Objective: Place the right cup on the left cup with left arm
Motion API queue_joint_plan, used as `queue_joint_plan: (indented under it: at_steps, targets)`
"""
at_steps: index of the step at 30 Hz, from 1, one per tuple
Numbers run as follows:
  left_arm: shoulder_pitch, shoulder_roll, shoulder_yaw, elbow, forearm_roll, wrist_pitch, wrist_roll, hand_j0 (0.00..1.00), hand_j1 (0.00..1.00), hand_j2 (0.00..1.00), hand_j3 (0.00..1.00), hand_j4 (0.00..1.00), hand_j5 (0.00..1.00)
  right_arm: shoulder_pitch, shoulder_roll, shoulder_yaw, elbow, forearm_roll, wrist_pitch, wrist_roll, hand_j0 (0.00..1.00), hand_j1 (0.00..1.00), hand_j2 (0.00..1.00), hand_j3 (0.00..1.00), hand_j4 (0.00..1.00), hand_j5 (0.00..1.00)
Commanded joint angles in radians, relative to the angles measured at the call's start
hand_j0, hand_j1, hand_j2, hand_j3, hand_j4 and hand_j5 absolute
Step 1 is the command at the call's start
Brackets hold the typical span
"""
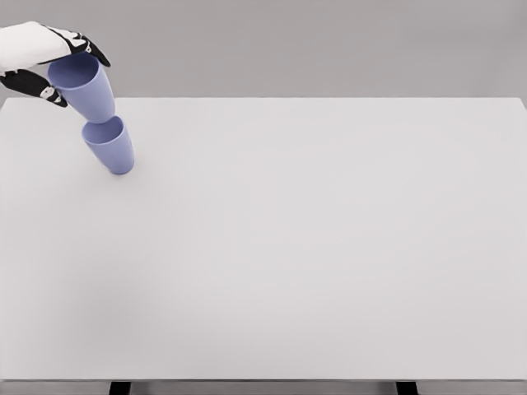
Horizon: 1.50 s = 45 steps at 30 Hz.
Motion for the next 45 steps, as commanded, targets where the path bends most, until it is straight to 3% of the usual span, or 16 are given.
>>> queue_joint_plan:
  at_steps: [1,26,27,31,40,45]
  targets:
    - [0.002,0.001,0.001,0.0,0.007,0.001,0.0,0.63,0.63,0.63,0.63,0.63,0.63,0.0,0.0,0.0,0.0,0.001,-0.001,0.0,1.0,1.0,1.0,1.0,1.0,1.0]
    - [0.014,-0.005,0.003,0.017,0.006,0.001,0.002,0.63,0.63,0.63,0.63,0.63,0.63,0.0,0.0,0.0,0.0,0.001,0.001,0.0,1.0,1.0,1.0,1.0,1.0,1.0]
    - [0.014,-0.005,0.003,0.015,0.006,0.001,0.002,0.64,0.64,0.64,0.64,0.64,0.64,0.0,0.0,0.0,0.0,0.001,0.001,0.0,1.0,1.0,1.0,1.0,1.0,1.0]
    - [0.014,-0.004,0.004,0.012,0.006,0.001,0.008,0.86,0.86,0.86,0.86,0.86,0.86,0.0,0.0,0.0,0.0,0.001,0.001,0.0,1.0,1.0,1.0,1.0,1.0,1.0]
    - [0.015,-0.001,0.004,0.011,0.006,0.001,0.011,1.0,1.0,1.0,1.0,1.0,1.0,0.0,0.0,0.0,0.0,0.001,-0.001,0.0,1.0,1.0,1.0,1.0,1.0,1.0]
    - [0.015,-0.001,0.003,0.012,0.006,0.001,0.011,1.0,1.0,1.0,1.0,1.0,1.0,-0.002,0.0,0.0,0.0,0.001,-0.001,0.0,1.0,1.0,1.0,1.0,1.0,1.0]
